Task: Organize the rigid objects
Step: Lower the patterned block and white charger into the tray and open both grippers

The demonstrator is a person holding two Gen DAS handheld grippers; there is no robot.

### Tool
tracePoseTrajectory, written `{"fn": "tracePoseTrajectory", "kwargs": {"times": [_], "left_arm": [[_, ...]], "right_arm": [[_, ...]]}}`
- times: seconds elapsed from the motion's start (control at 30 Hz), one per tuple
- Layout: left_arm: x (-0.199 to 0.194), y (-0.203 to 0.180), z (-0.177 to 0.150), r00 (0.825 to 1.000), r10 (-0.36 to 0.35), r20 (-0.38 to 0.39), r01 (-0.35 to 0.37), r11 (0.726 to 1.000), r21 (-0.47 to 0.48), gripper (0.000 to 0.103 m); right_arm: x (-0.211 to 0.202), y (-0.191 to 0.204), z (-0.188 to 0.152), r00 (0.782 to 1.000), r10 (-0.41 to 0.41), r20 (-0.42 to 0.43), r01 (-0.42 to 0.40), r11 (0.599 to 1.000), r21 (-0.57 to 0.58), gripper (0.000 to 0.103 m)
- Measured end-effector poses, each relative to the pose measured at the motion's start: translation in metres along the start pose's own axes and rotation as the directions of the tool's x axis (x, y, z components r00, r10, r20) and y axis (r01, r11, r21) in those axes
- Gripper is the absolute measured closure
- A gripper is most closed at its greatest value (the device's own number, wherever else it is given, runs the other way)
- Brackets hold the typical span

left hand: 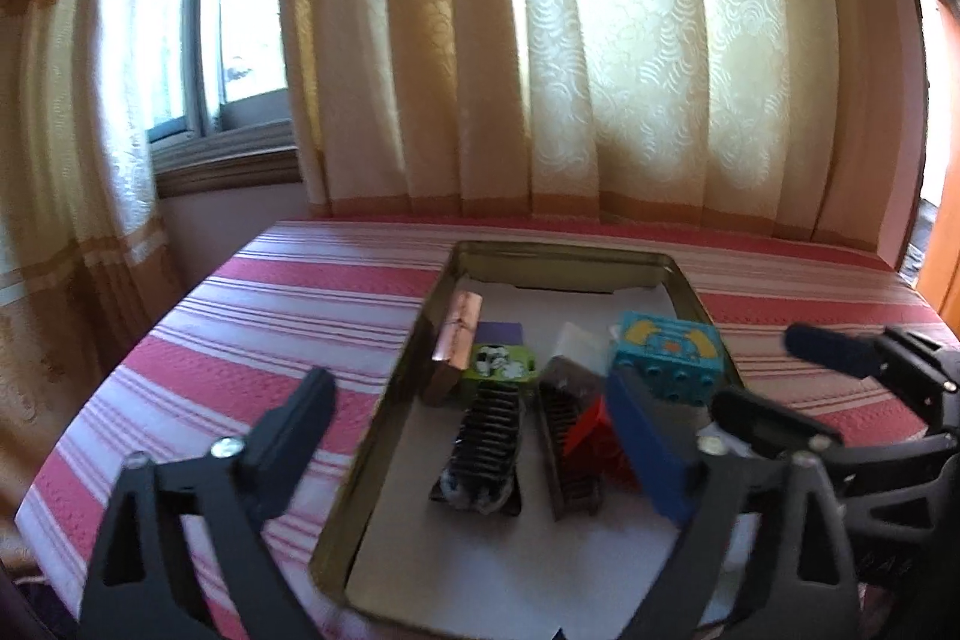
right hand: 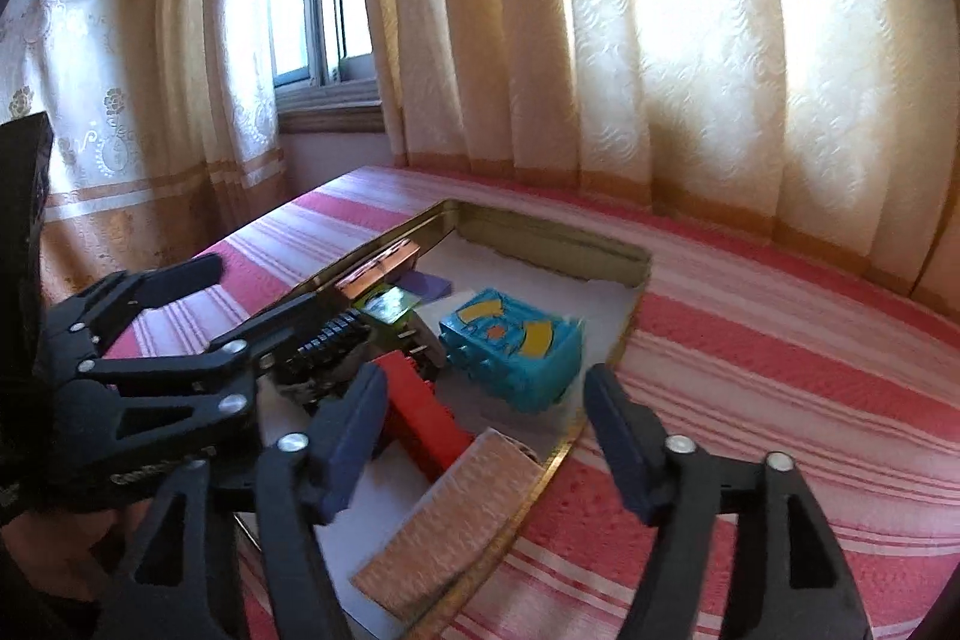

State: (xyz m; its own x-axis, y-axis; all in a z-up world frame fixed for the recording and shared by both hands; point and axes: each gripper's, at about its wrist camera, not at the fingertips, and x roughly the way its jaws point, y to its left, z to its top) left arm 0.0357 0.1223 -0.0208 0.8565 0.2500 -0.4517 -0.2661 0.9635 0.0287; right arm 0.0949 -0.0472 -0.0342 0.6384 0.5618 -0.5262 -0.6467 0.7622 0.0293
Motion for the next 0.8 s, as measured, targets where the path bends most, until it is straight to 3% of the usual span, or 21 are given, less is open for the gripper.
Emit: {"fn": "tracePoseTrajectory", "kwargs": {"times": [0.13,0.3,0.8], "left_arm": [[-0.019,0.006,-0.001,0.999,0.003,0.043,-0.001,0.999,-0.034,0.001],[-0.034,0.003,-0.001,0.998,0.034,0.061,-0.034,0.999,-0.003,0.001],[-0.032,0.016,-0.002,0.999,0.034,0.022,-0.033,0.998,-0.060,0.000]], "right_arm": [[-0.022,0.002,0.000,0.996,-0.039,0.080,0.041,0.999,-0.021,0.024],[-0.040,0.007,0.006,0.988,-0.065,0.142,0.072,0.997,-0.039,0.016],[-0.050,0.006,0.006,0.980,-0.107,0.166,0.115,0.993,-0.041,0.013]]}}
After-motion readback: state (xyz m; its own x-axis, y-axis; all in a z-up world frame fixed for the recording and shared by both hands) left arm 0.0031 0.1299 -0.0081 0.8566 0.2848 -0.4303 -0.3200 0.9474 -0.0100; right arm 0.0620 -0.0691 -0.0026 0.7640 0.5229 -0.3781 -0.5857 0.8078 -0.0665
